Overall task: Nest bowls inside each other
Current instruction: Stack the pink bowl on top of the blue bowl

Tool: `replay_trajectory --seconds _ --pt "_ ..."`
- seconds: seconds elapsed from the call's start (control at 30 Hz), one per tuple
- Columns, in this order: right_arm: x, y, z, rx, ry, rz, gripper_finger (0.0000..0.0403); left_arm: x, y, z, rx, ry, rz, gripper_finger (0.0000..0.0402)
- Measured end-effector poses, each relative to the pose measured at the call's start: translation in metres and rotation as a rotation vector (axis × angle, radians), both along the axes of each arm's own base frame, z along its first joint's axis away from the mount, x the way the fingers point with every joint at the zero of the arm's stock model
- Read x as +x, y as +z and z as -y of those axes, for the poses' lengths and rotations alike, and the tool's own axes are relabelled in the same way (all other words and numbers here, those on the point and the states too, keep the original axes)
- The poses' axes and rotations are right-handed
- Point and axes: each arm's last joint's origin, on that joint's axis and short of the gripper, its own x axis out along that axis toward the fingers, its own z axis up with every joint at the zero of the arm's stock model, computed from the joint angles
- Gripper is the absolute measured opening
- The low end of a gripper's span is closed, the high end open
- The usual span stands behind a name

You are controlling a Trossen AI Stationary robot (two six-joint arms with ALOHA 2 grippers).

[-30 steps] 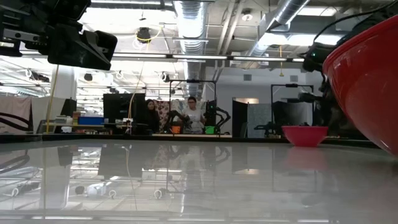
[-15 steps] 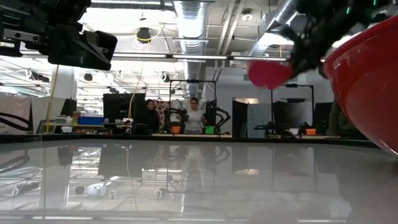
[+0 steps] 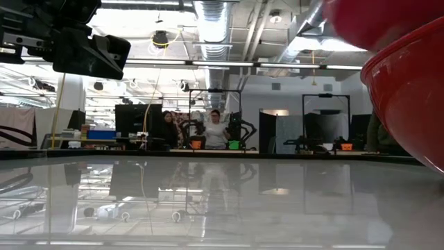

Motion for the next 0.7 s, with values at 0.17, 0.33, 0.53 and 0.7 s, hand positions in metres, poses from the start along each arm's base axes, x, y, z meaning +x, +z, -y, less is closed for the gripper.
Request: replay_trajectory --seconds 0.17,0.33,0.53,0.7 --pt "-0.029 -0.005 -0.05 0.095 -0.015 -0.029 0.002 0.0 0.0 0.0 -0.014 0.005 -0.002 0.0" --pt "-0.049 -0.013 -0.072 0.009 -0.046 -0.162 0.002 0.0 0.0 0.0 -0.032 0.012 -0.003 0.0" --pt "-0.04 -0.029 -0.072 -0.073 -0.088 -0.284 0.002 0.0 0.0 0.0 -0.058 0.022 -0.003 0.0" --pt "-0.038 -0.034 -0.064 -0.138 -0.119 -0.36 0.002 0.0 0.001 0.0 -0.075 0.029 -0.003 0.0"
